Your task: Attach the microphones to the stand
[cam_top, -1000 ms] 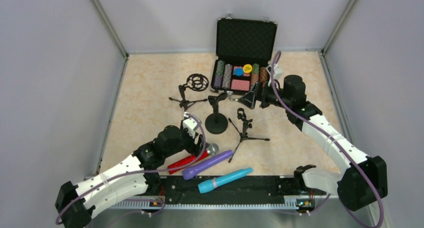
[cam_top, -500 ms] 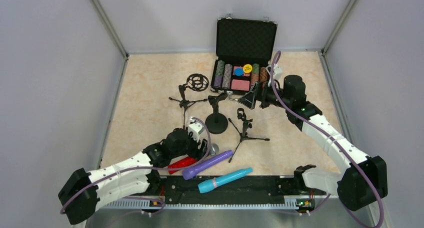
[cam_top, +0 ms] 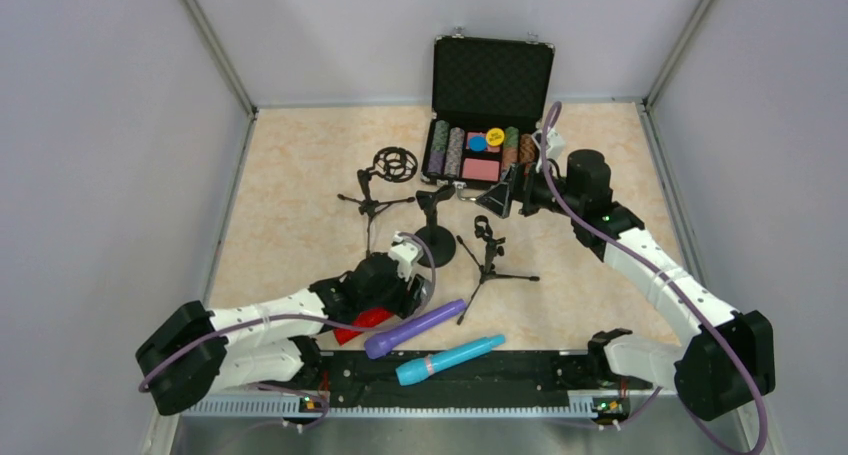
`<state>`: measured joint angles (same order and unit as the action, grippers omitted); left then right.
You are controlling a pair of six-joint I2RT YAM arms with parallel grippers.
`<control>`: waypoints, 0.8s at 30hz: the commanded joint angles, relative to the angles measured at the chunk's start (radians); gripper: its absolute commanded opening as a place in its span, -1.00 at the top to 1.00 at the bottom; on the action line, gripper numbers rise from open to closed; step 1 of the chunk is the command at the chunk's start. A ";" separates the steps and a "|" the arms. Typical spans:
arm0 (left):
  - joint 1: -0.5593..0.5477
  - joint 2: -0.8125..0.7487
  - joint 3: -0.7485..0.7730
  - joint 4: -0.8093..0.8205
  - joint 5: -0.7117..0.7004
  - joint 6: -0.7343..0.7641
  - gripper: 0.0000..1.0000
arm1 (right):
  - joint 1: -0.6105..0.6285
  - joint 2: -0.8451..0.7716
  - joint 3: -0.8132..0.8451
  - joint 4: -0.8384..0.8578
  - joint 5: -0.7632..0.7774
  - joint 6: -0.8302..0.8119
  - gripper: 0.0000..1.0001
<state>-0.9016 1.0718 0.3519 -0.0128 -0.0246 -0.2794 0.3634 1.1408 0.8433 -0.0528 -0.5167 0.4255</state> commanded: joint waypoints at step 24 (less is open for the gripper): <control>-0.016 -0.187 0.015 0.031 -0.148 0.049 1.00 | -0.007 0.027 0.049 0.024 0.004 -0.012 -0.98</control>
<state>-0.9127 1.0031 0.3679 0.0113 -0.1471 -0.2752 0.3634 1.1603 0.8455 -0.0521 -0.5159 0.4198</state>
